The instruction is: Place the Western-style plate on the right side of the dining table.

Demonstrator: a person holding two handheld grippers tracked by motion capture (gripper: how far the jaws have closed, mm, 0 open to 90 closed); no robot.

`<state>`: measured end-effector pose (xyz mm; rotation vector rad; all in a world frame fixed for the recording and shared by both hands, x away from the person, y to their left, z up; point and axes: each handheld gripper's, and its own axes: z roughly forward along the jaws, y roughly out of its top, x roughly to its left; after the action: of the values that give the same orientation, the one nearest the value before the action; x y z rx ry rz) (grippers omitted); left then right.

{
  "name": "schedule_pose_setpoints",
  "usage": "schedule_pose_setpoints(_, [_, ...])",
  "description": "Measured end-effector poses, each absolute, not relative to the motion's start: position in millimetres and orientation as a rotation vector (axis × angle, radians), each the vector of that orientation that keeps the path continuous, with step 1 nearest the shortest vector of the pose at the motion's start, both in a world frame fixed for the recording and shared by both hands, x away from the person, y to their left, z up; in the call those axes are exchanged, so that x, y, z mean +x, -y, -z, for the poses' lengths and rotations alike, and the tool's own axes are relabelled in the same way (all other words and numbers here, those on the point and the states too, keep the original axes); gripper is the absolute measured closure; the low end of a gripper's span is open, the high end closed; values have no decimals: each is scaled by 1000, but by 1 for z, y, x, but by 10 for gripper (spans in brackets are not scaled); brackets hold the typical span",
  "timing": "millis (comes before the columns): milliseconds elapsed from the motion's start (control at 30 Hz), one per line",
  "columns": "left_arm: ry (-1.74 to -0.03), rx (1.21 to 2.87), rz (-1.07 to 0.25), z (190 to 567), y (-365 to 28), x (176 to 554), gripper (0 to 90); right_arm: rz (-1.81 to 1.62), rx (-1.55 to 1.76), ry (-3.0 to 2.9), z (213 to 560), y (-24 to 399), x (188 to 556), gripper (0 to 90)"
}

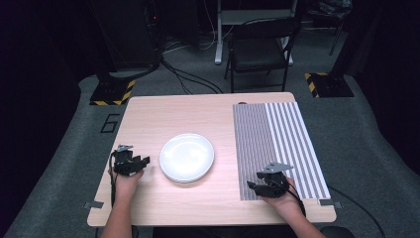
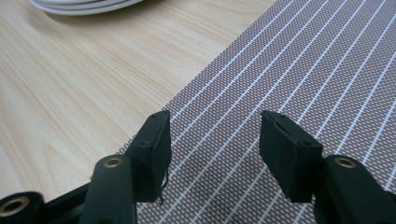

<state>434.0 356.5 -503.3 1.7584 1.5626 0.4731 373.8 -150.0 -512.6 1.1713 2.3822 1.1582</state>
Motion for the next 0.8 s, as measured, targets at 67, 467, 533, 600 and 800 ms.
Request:
schedule_pose_setpoints(67, [-1558, 1753, -477, 501, -356, 433, 521, -1160, 1189, -2375, 511, 149, 374, 434])
schedule_pose_setpoints(467, [-1509, 1696, -483, 491, -349, 429, 527, -1224, 1196, -2346, 496, 136, 379, 465])
schedule_pose_setpoints(533, [-1501, 1703, -476, 489, -350, 428, 533, -1240, 1220, -2332, 494, 130, 383, 456])
schedule_pose_setpoints(600, [-1485, 1709, -498, 489, -349, 427, 555, -1247, 1230, -2336, 494, 124, 387, 436])
schedule_pose_setpoints(800, [-1432, 1719, -538, 487, -345, 425, 568, -1275, 1267, -2348, 494, 111, 393, 501])
